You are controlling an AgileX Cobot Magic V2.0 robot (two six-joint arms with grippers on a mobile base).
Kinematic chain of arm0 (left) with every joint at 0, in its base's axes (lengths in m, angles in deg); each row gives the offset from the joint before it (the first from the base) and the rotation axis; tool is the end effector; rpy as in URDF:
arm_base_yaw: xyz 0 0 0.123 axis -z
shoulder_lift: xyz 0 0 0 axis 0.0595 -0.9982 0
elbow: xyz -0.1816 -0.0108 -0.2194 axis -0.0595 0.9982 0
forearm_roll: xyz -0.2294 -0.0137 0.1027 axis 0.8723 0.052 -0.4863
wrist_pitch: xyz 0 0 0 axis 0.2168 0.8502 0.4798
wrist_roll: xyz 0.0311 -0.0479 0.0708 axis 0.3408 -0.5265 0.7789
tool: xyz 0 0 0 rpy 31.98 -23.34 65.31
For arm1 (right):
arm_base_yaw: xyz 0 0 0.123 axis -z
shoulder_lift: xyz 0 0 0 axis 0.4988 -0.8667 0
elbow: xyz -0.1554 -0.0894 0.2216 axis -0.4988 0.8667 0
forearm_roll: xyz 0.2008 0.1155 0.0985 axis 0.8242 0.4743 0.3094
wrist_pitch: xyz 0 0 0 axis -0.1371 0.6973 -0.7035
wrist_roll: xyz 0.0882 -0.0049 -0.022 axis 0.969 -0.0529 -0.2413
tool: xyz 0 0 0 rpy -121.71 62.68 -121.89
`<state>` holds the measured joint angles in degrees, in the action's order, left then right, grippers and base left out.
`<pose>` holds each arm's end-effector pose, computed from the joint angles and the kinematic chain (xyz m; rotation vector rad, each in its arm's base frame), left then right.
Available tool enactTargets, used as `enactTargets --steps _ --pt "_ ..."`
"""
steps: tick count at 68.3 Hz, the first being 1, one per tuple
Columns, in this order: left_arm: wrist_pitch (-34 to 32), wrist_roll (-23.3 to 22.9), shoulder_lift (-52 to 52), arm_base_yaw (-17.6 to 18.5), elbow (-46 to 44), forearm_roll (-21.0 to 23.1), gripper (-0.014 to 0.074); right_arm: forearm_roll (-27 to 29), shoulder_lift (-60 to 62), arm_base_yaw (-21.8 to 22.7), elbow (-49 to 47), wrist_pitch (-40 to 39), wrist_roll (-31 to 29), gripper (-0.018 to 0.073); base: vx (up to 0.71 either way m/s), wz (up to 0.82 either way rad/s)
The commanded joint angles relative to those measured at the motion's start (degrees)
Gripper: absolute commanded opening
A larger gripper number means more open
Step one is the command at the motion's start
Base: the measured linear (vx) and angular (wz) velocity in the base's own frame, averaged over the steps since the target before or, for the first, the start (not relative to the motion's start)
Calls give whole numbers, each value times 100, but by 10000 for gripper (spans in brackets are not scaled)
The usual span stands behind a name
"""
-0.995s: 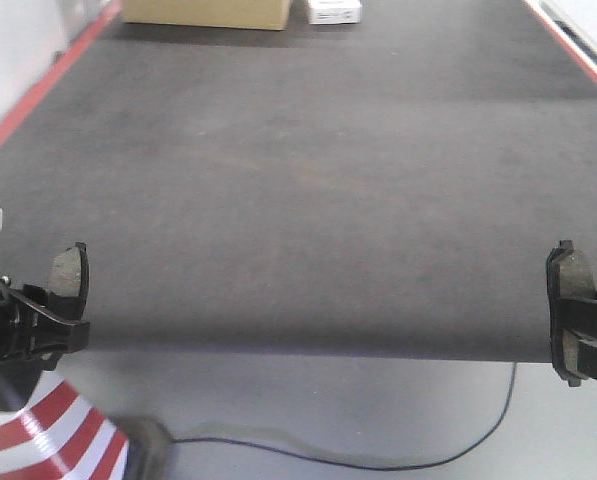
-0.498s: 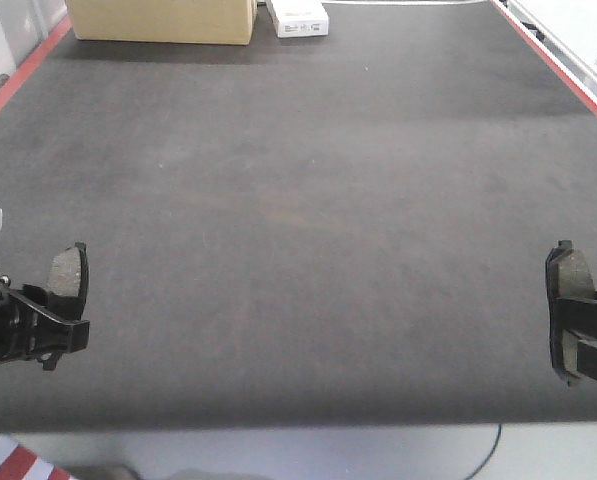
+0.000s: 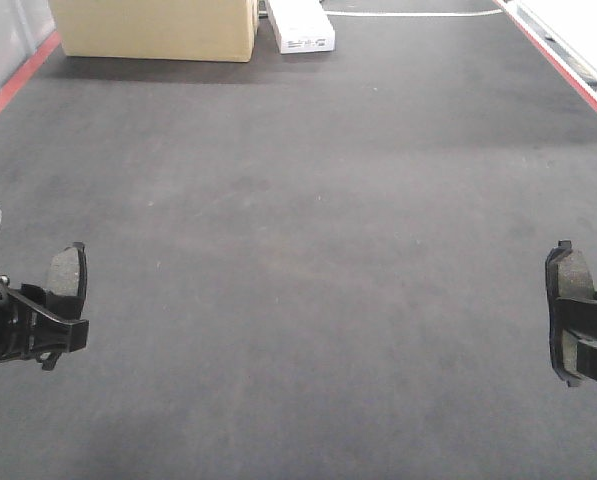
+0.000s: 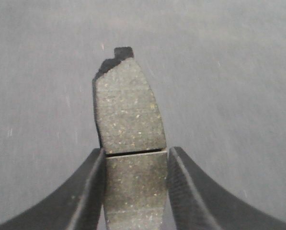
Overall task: Move and align brake pads A on conveyor
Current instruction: 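Hold both pads above the conveyor belt while stopping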
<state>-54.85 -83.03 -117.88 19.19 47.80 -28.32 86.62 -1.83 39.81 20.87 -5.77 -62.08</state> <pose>0.1962 -0.0594 0.2810 0.1774 2.3381 -0.2566 0.1496 0.0111 0.3006 -0.1798 2.1721 0.2890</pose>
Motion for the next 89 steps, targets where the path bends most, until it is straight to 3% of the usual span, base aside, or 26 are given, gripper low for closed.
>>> enactTargets --steps 1,89 --pt "-444 0 128 35 -169 44 52 240 35 24 -177 -294 -59 99 17 -4" --pt "-444 0 128 35 -169 44 52 240 35 24 -177 -294 -59 99 5 -1"
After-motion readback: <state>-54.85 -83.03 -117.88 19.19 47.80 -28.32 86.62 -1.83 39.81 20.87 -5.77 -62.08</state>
